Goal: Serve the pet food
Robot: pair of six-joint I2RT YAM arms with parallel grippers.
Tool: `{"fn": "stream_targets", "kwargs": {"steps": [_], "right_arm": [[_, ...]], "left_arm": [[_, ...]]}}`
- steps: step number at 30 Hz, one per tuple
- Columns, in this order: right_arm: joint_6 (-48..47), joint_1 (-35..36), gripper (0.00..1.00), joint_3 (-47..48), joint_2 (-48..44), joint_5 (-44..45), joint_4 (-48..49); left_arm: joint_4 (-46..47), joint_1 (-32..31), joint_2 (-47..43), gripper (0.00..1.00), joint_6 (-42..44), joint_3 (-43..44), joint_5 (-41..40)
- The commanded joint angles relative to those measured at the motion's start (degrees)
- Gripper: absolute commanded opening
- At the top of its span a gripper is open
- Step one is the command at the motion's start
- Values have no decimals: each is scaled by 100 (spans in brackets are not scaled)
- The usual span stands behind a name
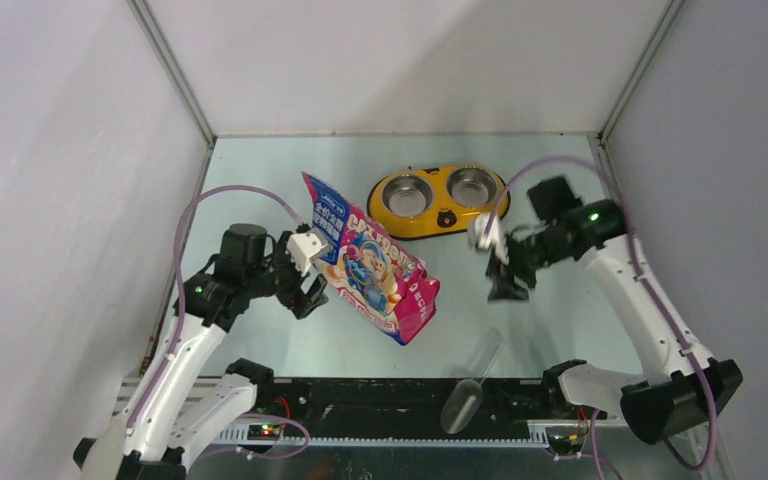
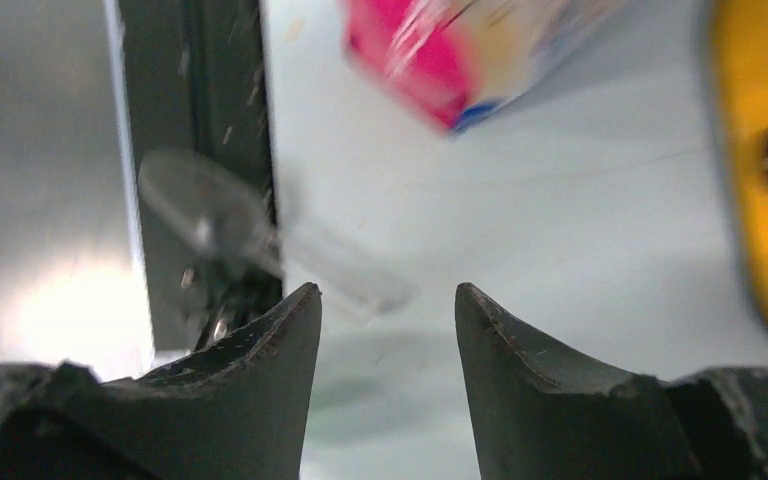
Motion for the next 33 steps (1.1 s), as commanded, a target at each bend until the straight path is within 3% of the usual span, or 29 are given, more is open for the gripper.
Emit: {"fn": "stream_targets", "kwargs": {"steps": [1,5,11,25,27,33], "right_arm": [[-2274,410,55,-1643,-410,795,-266],[-2722,1223,53,-2518,-455,1385,-46],[-3156,2474,53,-3593,-274,2273,1084],[-3381,2763,51,-4049,709,2441,2091],[-3406,2754,48,-4055,836,2464,2133],[-3392,2742,24,-4055,975,2493,2227]], "left_arm": [[-178,45,-335,91,547,449,-633],[-611,45,-287,94,473,682,-962],[-685,46,-221,94,122,846,-925],[-346,63,-381,93,-8,843,-1226],[-314,68,-385,93,-42,843,-1224],[-253,88,-401,92,-73,847,-1259]]}}
